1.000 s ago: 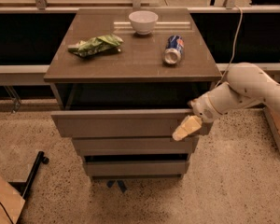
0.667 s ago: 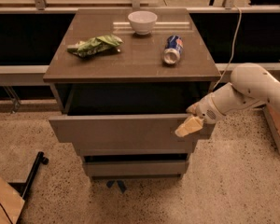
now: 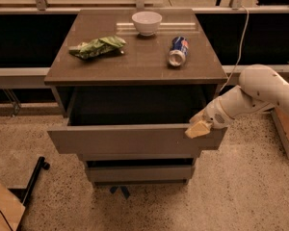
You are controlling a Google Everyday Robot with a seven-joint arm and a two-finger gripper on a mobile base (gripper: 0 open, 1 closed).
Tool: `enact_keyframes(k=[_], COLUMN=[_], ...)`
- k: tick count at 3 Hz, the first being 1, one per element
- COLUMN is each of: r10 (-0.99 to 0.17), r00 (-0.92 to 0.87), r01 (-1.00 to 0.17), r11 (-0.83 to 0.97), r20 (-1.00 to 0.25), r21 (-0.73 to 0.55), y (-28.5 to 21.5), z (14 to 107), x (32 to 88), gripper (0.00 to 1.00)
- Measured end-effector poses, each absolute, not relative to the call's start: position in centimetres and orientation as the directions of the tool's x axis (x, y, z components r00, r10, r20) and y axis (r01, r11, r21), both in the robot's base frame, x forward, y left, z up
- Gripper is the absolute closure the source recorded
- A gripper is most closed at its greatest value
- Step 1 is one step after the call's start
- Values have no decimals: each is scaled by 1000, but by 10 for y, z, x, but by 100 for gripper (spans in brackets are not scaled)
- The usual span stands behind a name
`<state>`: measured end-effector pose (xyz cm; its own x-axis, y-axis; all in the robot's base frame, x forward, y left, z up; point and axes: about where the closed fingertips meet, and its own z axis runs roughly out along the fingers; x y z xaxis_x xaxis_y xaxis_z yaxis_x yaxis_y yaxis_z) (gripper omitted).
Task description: Open top drawer
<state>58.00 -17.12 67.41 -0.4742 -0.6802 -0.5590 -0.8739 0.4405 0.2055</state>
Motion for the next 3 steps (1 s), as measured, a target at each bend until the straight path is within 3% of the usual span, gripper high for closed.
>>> enact_keyframes(k=[2, 3], r10=[-713, -712], r00=[-481, -527], r01=[-877, -848], r11=[404, 399], r20=[-510, -464], r21=[261, 350], y=[-169, -172], z=[664, 652], x=[562, 529], gripper=[16, 0])
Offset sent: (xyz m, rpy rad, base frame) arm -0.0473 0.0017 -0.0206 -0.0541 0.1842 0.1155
